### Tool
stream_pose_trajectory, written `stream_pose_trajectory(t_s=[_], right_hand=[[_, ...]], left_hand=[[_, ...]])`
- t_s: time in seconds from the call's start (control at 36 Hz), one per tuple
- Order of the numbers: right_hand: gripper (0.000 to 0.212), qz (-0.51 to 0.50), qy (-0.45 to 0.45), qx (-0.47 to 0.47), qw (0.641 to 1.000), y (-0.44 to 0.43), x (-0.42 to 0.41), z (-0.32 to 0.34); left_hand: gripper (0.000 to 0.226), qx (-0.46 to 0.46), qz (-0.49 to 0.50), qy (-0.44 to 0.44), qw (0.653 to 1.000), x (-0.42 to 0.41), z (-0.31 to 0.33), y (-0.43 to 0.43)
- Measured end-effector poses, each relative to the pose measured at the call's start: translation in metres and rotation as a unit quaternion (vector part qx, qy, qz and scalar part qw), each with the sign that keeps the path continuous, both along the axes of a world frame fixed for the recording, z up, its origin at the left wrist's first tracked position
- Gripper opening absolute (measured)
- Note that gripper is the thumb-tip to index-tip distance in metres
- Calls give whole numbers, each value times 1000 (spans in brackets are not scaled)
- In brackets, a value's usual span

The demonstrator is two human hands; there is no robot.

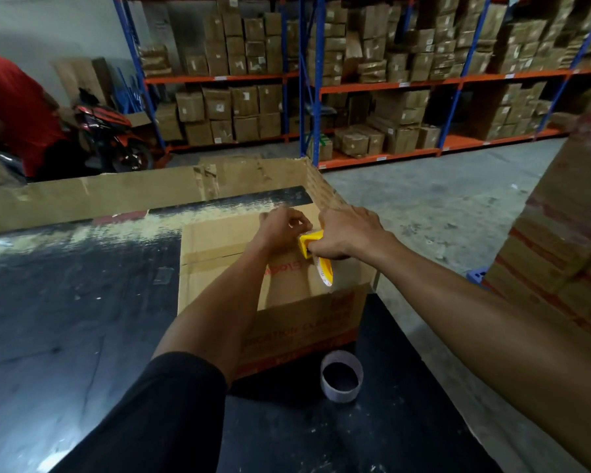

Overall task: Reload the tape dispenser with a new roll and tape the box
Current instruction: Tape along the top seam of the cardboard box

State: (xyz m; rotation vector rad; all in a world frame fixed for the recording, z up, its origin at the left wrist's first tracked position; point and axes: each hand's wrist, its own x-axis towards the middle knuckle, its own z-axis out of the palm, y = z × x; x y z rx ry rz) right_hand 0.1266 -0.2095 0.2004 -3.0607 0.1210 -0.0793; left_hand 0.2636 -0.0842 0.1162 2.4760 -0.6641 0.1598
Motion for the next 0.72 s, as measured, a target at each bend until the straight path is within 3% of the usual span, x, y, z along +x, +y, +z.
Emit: stream_pose_trajectory(t_s=[0.25, 0.5, 0.72], right_hand=[[50, -25, 78, -19, 996, 7, 21, 10], [40, -23, 136, -13, 990, 8, 24, 23], [41, -17, 194, -2, 981, 4, 7, 30]], left_hand=[[16, -25, 8, 2, 1000, 2, -17, -8], [17, -2, 94, 38, 995, 6, -14, -9], [33, 3, 162, 67, 985, 8, -25, -7]])
